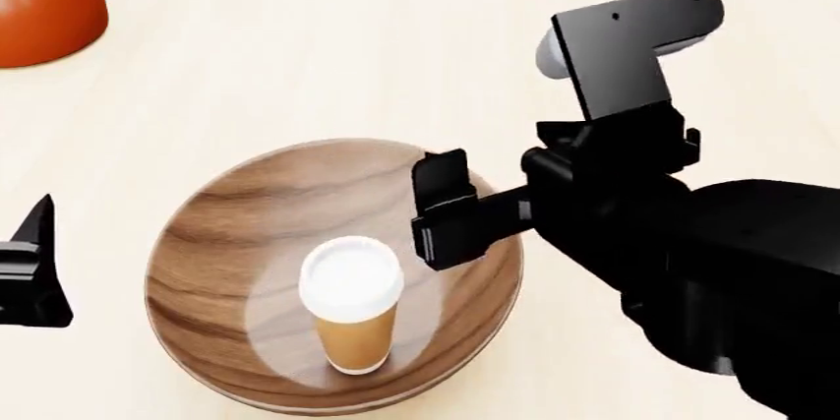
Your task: Place the cup inside the bowl on the dining table and move the bowl to any counter.
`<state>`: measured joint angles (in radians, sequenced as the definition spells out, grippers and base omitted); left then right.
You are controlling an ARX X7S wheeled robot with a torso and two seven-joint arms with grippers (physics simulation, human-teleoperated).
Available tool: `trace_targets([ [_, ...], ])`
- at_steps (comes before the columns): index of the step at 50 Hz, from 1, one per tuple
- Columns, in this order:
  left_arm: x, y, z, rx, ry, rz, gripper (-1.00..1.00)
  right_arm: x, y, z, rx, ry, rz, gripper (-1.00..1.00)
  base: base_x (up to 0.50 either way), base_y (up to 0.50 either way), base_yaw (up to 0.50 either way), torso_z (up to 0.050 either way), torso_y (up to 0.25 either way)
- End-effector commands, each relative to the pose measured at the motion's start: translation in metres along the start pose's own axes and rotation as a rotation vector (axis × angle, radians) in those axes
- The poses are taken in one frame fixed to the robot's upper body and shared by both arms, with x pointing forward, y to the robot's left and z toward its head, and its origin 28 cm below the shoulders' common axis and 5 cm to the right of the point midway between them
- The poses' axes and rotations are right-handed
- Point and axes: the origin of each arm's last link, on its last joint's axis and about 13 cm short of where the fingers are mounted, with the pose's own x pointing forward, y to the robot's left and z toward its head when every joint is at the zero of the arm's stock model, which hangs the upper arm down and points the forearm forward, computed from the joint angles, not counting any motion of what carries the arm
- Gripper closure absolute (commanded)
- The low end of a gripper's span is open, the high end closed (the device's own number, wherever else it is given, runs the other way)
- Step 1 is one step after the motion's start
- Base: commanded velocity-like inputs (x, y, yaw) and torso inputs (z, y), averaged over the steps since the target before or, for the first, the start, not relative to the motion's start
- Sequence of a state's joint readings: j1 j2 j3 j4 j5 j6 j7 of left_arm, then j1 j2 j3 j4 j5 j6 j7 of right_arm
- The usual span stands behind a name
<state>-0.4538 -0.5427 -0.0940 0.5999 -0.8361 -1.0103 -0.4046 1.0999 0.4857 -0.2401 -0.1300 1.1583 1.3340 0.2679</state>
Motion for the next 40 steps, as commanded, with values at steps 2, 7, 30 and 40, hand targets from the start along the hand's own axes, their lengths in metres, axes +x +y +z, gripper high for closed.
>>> trace_targets([
  [2, -0.002, 0.000, 0.000, -0.001, -0.002, 0.002, -1.00, -0.009, -0.010, -0.032, 0.190, 0.025, -0.064, -1.00, 0.00, 0.00, 0.00, 0.000, 0.000],
  [7, -0.001, -0.003, -0.001, 0.000, 0.001, 0.007, -1.00, -0.007, -0.007, -0.044, 0.252, 0.054, -0.048, -1.00, 0.00, 0.00, 0.00, 0.000, 0.000],
  [30, -0.007, 0.003, -0.005, -0.011, 0.005, 0.010, -1.00, 0.009, -0.004, -0.065, 0.430, 0.101, -0.076, -1.00, 0.00, 0.00, 0.00, 0.000, 0.000],
  [40, -0.005, 0.000, -0.006, -0.013, 0.009, 0.009, -1.00, 0.023, -0.002, -0.075, 0.467, 0.130, -0.074, -1.00, 0.00, 0.00, 0.00, 0.000, 0.000],
])
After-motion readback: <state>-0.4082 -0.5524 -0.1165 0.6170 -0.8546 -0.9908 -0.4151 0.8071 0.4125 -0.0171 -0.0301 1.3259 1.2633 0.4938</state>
